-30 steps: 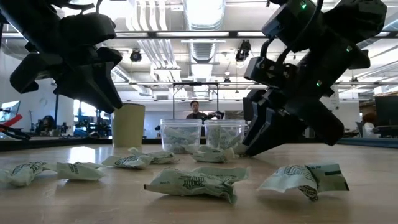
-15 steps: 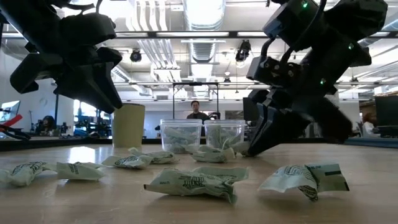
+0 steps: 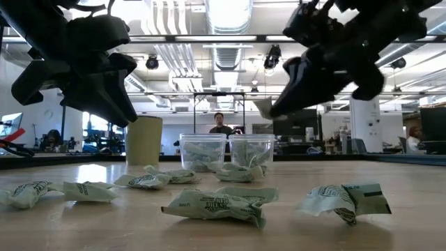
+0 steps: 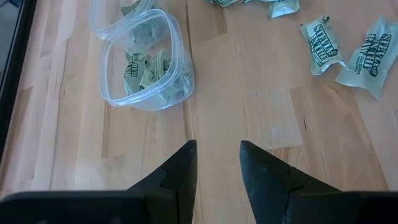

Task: Pick and place items into bin
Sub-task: Put the stevia packet into the right transparent bin, then put the stevia packet into the left transparent bin

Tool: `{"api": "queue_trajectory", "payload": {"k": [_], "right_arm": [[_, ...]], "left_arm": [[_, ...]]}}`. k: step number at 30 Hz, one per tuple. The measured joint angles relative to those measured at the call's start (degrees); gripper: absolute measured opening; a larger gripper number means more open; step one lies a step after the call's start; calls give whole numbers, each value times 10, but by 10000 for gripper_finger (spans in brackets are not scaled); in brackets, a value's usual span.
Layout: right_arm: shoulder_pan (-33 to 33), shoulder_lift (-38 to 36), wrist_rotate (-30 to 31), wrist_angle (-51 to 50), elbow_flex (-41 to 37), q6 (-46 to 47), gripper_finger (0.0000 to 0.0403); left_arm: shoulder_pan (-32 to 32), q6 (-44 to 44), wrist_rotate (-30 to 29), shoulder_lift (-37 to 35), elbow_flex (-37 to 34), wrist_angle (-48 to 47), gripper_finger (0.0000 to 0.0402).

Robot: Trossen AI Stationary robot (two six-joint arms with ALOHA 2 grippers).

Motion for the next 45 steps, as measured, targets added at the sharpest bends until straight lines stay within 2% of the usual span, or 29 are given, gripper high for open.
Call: {"api": "queue_trajectory", "payload": {"k": [5,7,11,17,35,39,45], "right_arm": [[-10,-2,103,30,0,-38,9],[-23,0,115,50,0,-53,9],[-58,5,114,88,0,-56,9],[-101,20,112,96,-1,-3,9],[-105,33,97,96,-2,15,11],[-105,33,97,96,-2,16,29],[-105,33,97,96,-3,22,78]], "left_arm": [[0,0,0,0,0,3,105],[0,1,0,0,0,4,105],[0,1,0,0,0,4,105],[0,1,0,0,0,4,105],[0,1,0,0,0,4,105],[0,0,0,0,0,4,105],[0,0,0,0,0,4,105]]}}
